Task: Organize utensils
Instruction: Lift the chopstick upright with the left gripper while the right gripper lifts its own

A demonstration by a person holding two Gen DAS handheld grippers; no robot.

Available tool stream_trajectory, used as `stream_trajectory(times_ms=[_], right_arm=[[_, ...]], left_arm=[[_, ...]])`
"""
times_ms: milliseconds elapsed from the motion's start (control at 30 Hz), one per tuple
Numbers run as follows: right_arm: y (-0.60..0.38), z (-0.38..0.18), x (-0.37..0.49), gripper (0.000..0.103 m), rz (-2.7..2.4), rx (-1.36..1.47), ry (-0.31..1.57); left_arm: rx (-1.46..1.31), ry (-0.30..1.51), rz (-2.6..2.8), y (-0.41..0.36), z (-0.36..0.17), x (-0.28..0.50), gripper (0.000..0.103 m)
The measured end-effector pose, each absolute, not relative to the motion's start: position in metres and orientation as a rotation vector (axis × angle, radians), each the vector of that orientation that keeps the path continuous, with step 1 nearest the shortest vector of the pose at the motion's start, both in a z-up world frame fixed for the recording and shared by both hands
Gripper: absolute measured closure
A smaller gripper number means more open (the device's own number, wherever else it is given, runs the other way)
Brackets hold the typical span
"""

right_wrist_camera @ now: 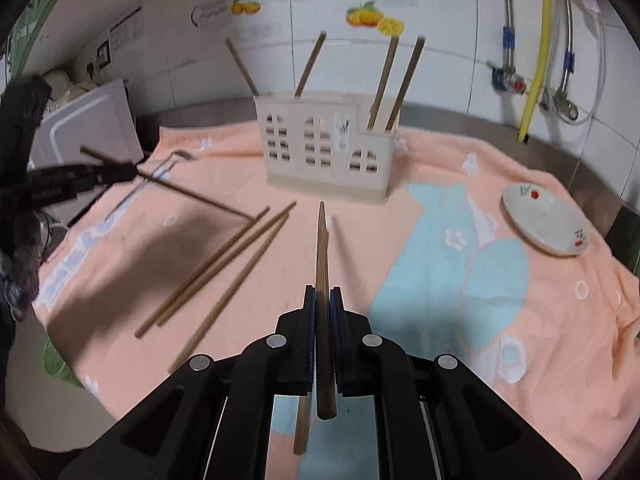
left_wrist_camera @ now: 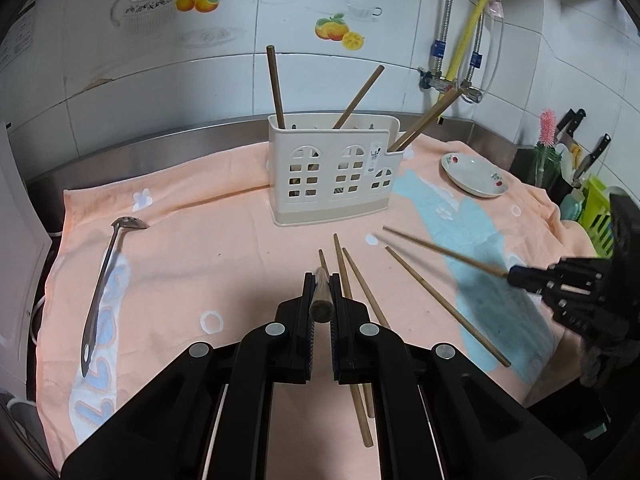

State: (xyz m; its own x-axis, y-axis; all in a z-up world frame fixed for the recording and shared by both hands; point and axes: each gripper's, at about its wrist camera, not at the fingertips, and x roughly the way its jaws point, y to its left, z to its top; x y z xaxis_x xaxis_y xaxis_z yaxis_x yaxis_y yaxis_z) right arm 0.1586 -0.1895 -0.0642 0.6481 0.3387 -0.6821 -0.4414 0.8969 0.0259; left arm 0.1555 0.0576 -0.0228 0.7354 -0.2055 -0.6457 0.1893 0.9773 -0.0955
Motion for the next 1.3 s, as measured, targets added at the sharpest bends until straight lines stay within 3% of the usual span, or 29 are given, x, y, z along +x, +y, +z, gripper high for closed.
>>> stream_trajectory(times_ms=[700, 1033, 1200, 1300], right_arm=[[-0.195, -0.053, 0.171, 0.096, 0.446, -0.046, 0.69], [-0.207, -0.101, 0.161, 0.095, 0.434, -0.085, 0.825], [-0.215, -0.116, 0.158, 0.084, 0.421, -0.08, 0.859], [-0.216, -0.123, 0.157, 0.084, 0.414, -0.093, 0.871]], left_arm=[[-0.039, 0.711, -0.218, 0.059, -0.022, 0.16, 0.097], [-0.037, 0.713, -0.217, 0.059, -0.023, 0.16, 0.097], [-0.038, 0.717, -0.213, 0.059, -0.023, 0.16, 0.097], [-0.035, 0.718, -0.213, 0.059, -0.023, 0.16, 0.097]])
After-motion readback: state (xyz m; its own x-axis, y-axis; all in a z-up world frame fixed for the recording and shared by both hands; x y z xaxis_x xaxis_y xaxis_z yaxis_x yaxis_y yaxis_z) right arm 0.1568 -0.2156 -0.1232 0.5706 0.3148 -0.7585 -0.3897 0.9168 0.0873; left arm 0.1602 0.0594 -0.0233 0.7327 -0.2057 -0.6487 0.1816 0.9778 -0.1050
